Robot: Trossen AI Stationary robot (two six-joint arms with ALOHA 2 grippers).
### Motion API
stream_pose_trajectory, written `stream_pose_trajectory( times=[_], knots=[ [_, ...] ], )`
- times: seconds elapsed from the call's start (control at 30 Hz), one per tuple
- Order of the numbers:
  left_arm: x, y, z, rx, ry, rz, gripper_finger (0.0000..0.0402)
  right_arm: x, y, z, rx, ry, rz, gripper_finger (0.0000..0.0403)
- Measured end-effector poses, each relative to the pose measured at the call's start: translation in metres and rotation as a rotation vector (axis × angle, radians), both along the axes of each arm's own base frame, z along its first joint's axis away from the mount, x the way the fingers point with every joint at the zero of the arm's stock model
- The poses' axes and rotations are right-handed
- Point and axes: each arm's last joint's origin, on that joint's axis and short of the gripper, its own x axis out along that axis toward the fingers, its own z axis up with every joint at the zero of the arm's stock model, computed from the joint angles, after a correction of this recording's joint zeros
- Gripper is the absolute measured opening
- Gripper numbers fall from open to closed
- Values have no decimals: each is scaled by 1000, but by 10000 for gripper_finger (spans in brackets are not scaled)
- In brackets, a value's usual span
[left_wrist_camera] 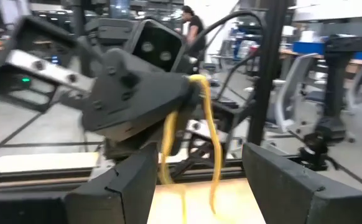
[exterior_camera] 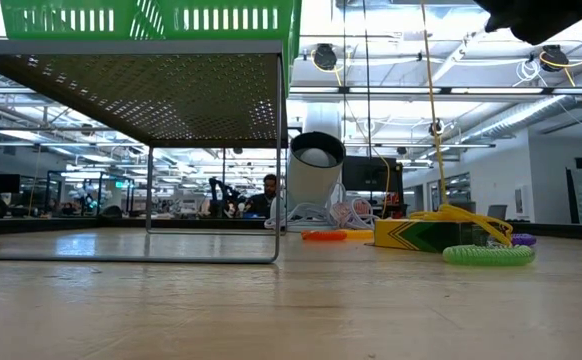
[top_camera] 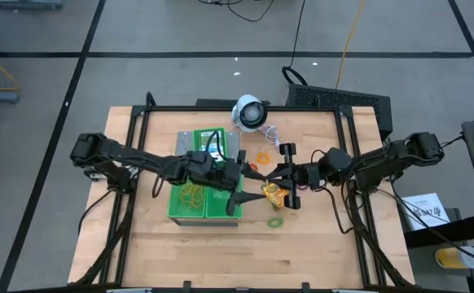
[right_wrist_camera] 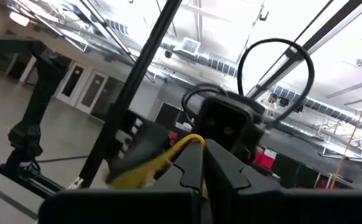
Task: Pick & Place Office Desk Supplies
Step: Put the yellow rubber band into the bottom left green basket on the shelf
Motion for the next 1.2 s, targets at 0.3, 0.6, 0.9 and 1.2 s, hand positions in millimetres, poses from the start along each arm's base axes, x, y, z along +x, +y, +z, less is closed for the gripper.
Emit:
stream_pose_trajectory(
  times=[0.3,0.6,0.9,1.2],
  knots=[
    [0,1,3,-24,-20,-51,244,1,-6,0,5,-3,-21,0],
    [1,10,1,-47,-4,-33,243,8,-5,1,-21,20,-45,0],
    [1,10,-1,-38,12,-53,238,9,-5,-2,-25,45,-36,0],
    [2,15,-2,-42,29,-57,88,10,-5,-3,-27,61,-29,0]
  ],
)
